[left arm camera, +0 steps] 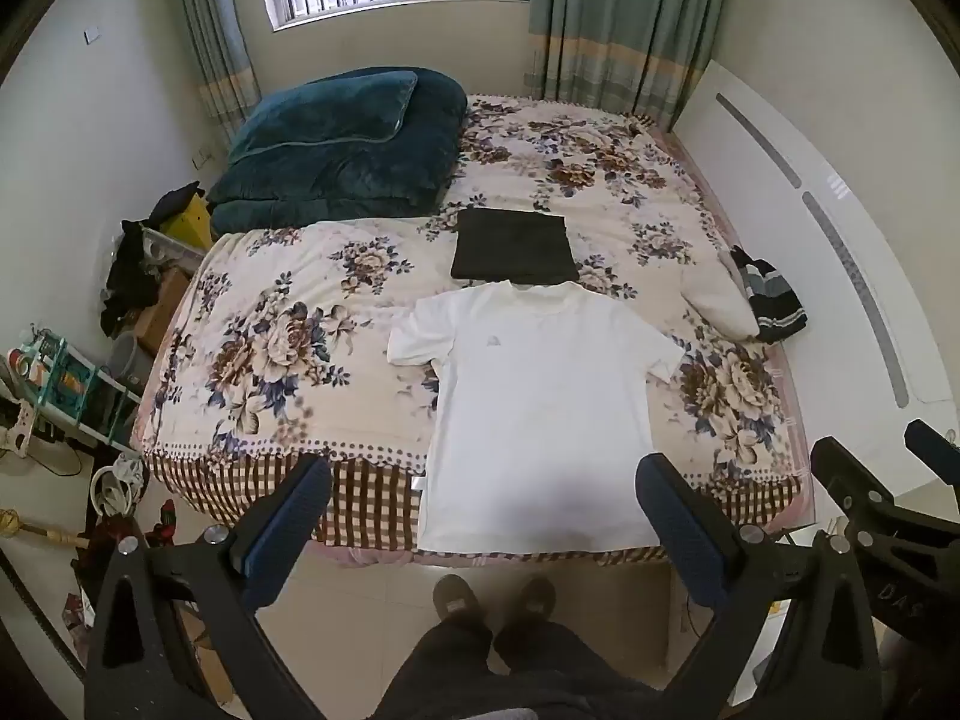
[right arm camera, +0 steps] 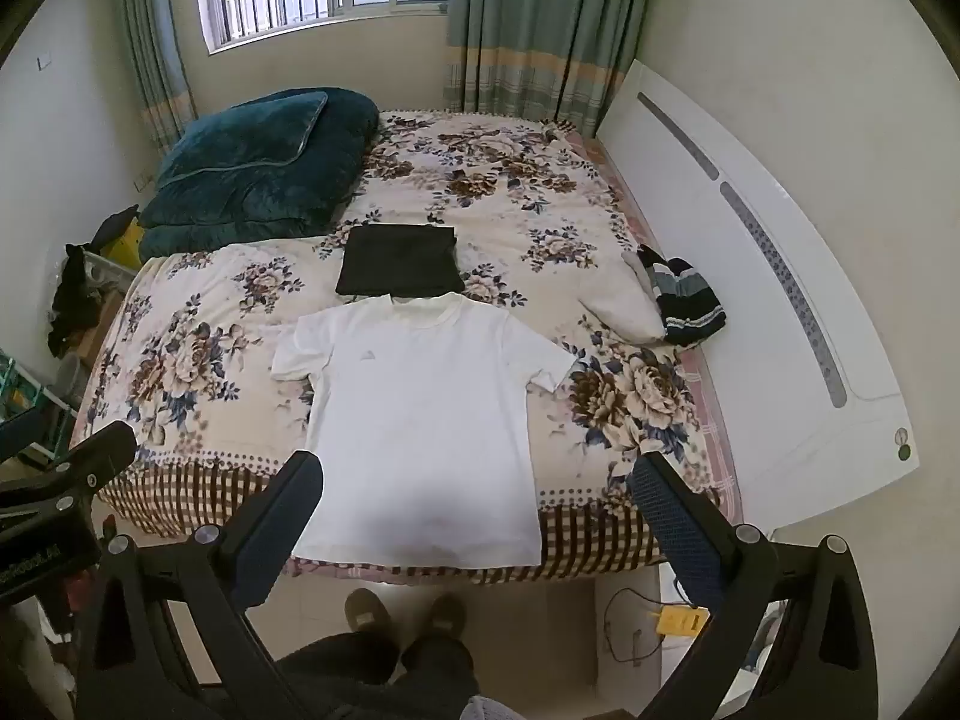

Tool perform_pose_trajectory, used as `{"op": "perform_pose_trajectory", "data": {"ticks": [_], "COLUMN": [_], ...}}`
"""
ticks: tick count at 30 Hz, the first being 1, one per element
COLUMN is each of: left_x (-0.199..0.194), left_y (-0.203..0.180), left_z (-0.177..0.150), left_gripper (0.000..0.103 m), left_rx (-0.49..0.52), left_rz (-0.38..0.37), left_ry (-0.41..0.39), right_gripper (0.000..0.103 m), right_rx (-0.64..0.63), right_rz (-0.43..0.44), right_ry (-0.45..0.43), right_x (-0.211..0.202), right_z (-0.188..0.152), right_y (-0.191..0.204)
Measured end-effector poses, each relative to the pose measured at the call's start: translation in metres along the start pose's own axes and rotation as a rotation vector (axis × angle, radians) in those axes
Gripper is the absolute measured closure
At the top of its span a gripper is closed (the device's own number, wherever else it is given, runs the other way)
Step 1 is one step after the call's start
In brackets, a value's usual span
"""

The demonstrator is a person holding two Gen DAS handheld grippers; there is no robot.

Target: Fold small clothes

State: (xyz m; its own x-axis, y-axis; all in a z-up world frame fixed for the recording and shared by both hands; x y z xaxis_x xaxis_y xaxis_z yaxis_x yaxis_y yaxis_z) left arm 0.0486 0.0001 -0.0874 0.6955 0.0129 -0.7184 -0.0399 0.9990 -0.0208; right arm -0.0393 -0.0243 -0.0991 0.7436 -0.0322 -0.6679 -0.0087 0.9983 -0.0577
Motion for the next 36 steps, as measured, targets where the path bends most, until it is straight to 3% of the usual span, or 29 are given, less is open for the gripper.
{"op": "perform_pose_trajectory", "data": {"ticks": [16,36], "left_x": [0.001,0.0], "left_y": [-0.001,-0.001], "left_z": [0.001,0.024], "left_gripper": [0.0,0.0], "left_rx": [-0.001,0.0], "left_rz": [0.001,0.006], "left_ry": [-0.008,-0.026], "right_gripper": [0.0,0.0], "right_rx": [0.004,0.004], "right_rz": [0.004,0.004], "right_ry": [-0.007,-0.014], "right_x": [-0.001,-0.003], "right_z": [0.003,0.02], "right_y": [-0.002,-0.006]}}
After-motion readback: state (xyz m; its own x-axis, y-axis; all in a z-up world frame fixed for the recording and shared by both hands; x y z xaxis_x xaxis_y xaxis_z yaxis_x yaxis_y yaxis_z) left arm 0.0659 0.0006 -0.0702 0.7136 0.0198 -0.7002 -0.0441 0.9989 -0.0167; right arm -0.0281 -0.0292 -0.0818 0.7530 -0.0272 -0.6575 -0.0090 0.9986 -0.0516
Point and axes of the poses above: each gripper's, at about its wrist camera, not at the fingertips, and x roughly the way its jaws point, y to its left, z to its top, the point moved 10 cm from there along x, roughly the way its jaws point, and after that the axes turned 15 degrees about -y, right-handed, at the moved point
